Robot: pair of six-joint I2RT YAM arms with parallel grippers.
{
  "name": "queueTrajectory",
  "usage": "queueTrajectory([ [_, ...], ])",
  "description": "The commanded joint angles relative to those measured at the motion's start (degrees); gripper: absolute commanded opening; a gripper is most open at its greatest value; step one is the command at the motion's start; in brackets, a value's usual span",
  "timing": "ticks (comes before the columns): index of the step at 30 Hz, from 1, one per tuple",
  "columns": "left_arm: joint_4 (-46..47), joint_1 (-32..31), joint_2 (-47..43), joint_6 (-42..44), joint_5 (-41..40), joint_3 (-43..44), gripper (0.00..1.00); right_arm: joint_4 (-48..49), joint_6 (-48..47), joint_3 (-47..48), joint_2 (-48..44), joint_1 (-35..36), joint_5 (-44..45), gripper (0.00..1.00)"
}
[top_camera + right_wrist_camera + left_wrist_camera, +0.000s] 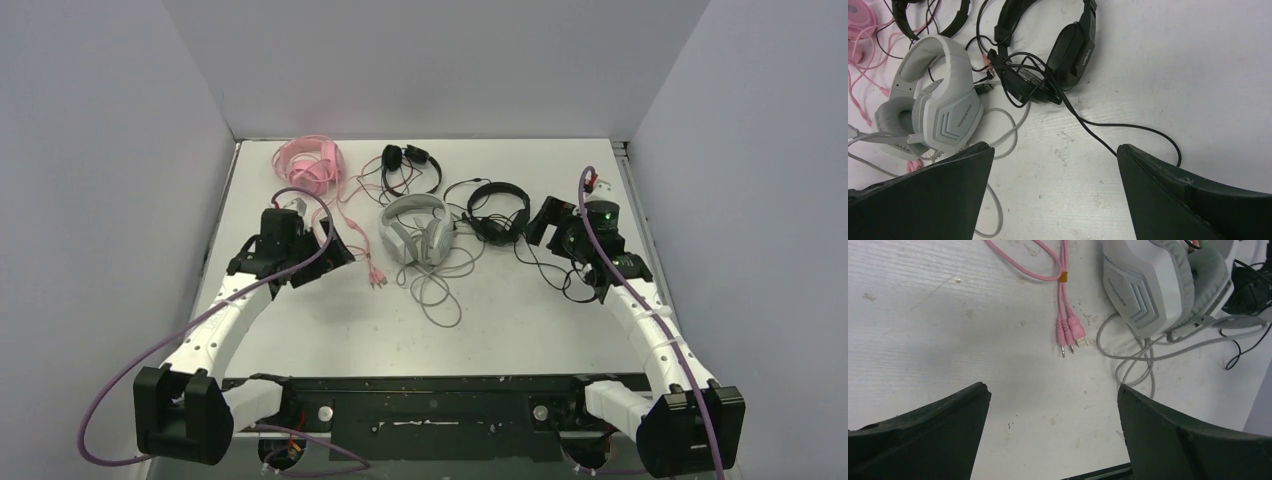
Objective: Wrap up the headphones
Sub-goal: Pick up the headphones from the center of the board.
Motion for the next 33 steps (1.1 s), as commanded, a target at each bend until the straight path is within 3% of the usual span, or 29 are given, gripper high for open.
queueTrajectory([
  [1,-4.59,1.61,2.80,-1.22,-7.05,5.61,0.97,2.82,0.18,-0.73,1.41,-0.35,3.57,1.00],
  [5,-8.94,6.24,5.24,1.93,-4.80,7.89,0.97,2.12,0.14,0.04,3.13,-0.98,5.53,1.00],
  [15,7.03,6.60,0.09,2.35,6.30,1.88,0.97,3.24,-0.51,5.57,10.30,2.41,8.89,1.00],
  [21,8.58,6.76,1.15,2.89,3.37,3.55,0.97,4.56,1.38,12.72,20.44,5.87,13.71,0.99],
  [26,2.28,9.40,3.90,0.48,-5.45,7.51,0.97,4.14,4.31,19.19,30.59,5.98,18.51,0.97],
  [28,2.93,12.32,4.69,0.51,-3.58,7.59,0.97,3.63,5.33,21.52,33.99,5.54,19.85,0.97],
  [33,6.71,12.92,5.25,1.42,-0.28,6.69,0.97,4.81,6.17,25.24,41.00,4.08,15.92,0.96],
])
